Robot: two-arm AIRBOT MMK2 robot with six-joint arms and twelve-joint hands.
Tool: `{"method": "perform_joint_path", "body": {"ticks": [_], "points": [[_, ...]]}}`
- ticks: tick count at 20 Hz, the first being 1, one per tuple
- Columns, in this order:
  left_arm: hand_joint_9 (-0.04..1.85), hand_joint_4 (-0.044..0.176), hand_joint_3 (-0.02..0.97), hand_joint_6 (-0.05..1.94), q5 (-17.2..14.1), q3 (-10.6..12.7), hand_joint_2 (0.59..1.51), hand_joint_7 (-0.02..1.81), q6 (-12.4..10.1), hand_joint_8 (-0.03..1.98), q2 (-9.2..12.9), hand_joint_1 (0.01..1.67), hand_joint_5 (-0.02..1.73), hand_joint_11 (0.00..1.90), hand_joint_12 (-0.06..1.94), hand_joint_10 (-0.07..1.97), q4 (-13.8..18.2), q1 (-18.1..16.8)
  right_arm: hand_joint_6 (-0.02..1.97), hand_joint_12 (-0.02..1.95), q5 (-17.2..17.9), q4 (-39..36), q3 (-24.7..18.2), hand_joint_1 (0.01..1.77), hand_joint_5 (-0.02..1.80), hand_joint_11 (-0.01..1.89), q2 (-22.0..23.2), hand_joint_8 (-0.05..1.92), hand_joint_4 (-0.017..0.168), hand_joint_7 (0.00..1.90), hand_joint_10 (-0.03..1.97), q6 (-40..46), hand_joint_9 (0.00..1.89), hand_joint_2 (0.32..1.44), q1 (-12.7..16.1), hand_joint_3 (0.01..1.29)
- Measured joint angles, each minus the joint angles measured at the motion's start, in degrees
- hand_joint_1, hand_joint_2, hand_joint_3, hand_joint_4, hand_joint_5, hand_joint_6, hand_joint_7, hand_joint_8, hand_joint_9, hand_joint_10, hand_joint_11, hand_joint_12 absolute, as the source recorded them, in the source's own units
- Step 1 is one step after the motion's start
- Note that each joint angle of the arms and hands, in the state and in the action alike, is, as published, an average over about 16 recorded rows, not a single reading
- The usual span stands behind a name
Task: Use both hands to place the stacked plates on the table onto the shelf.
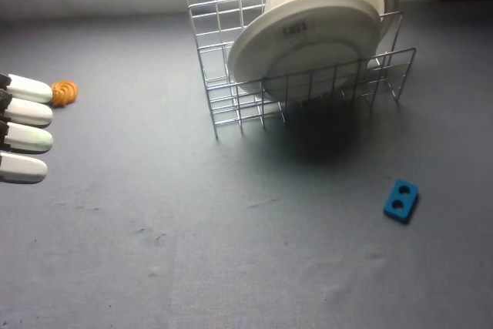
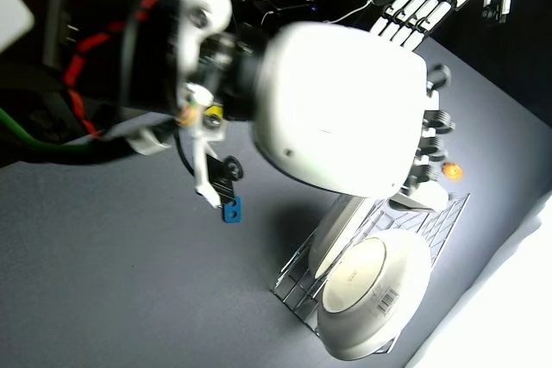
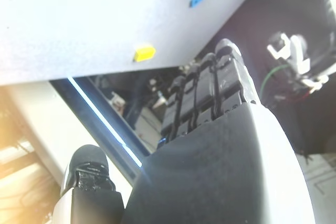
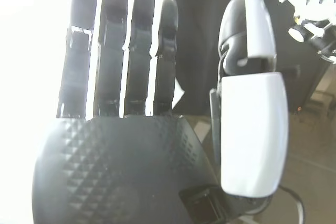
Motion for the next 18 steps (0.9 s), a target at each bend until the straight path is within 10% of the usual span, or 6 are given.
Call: {"method": "perform_joint_path", "body": {"ticks": [4, 14, 18], "points": [[0.34, 0.006, 0.011, 0.22, 0.0, 0.0, 1.138, 0.38, 0.0, 0.38, 0.1, 0.05, 0.37, 0.23, 0.64, 0.50, -0.3, 0.2, 0.12, 1.16, -1.2, 0.1, -3.7, 0.64, 0.91, 0.60, 4.2, 0.12, -0.005, 1.03, 0.21, -1.8, 1.03, 0.97, 0.5, 0.01], [1.18, 0.064, 0.010, 1.30, -0.1, -0.1, 1.177, 1.19, 0.0, 1.51, 0.2, 0.11, 1.11, 1.07, 1.78, 1.67, -0.7, 0.4, 1.15, 1.67, -3.0, 0.2, -7.4, 0.38, 1.05, 1.04, 9.1, 1.17, -0.004, 1.14, 1.28, -4.4, 1.14, 0.95, 0.0, 0.01], [1.44, 0.089, 0.010, 1.77, -0.2, -0.1, 1.180, 1.42, 0.0, 1.88, 0.3, 0.12, 1.29, 1.38, 1.93, 1.93, -0.8, 0.4, 1.62, 1.89, -3.3, 0.2, -7.5, 0.39, 1.08, 1.19, 9.3, 1.65, -0.004, 1.14, 1.77, -4.8, 1.14, 0.94, -0.2, 0.01]]}}
